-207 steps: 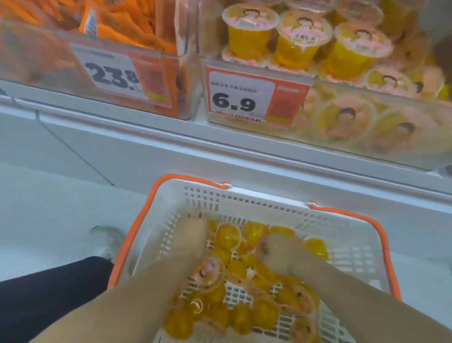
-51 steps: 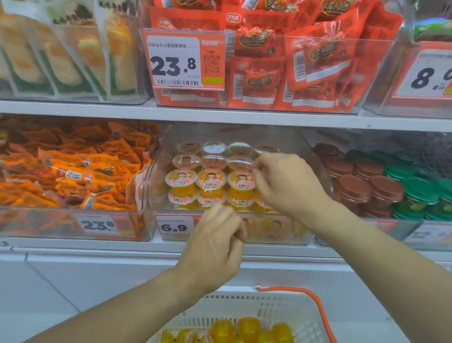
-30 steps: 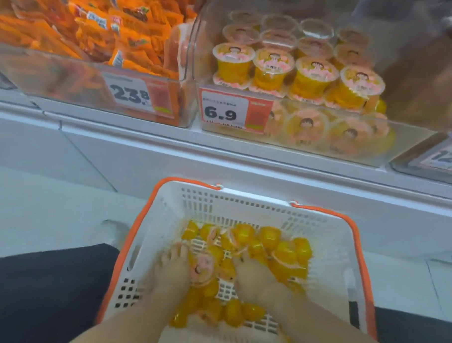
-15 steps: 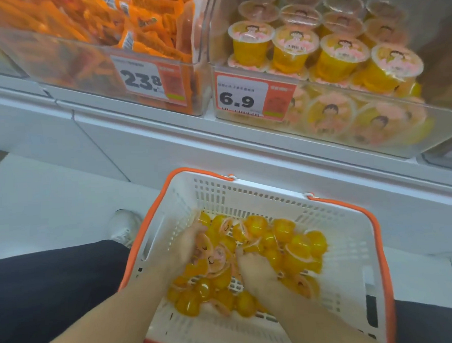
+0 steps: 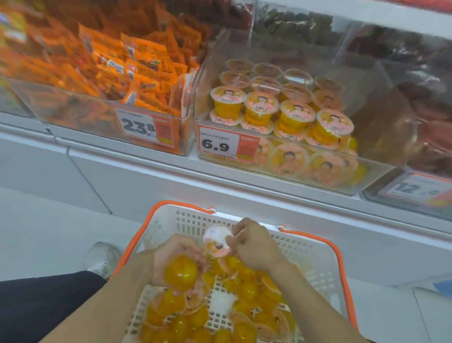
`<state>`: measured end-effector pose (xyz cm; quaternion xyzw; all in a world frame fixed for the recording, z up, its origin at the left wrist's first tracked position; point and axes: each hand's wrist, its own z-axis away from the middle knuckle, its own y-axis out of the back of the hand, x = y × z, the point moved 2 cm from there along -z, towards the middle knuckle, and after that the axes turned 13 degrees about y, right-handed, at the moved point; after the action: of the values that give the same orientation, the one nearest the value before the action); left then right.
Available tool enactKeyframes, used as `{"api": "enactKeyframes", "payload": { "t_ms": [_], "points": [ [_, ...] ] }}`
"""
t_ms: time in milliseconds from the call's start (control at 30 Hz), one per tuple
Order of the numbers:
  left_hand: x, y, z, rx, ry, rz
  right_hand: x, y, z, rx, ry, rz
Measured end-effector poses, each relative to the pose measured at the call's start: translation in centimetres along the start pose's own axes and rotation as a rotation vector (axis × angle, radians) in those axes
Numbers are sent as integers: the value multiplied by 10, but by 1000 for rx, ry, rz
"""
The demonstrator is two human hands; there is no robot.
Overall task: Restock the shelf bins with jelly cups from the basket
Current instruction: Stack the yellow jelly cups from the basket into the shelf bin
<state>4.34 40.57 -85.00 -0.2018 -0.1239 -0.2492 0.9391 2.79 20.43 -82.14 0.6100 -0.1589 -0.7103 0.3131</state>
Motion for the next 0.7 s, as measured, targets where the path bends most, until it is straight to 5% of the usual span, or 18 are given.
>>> {"api": "enactKeyframes", "payload": {
  "t_ms": [200,367,533,700],
  "points": [
    [47,-37,51,139,-197,-121,-35,62,20,201,29,-258],
    [83,-75,85,47,-430,-135,-67,112,48,152,224,-39],
    [104,-122,93,4,-567,40,-90,130,70,512,314,-54],
    [121,-165,96,-87,-772,284,-101,139,91,707,392,-241]
  ]
}}
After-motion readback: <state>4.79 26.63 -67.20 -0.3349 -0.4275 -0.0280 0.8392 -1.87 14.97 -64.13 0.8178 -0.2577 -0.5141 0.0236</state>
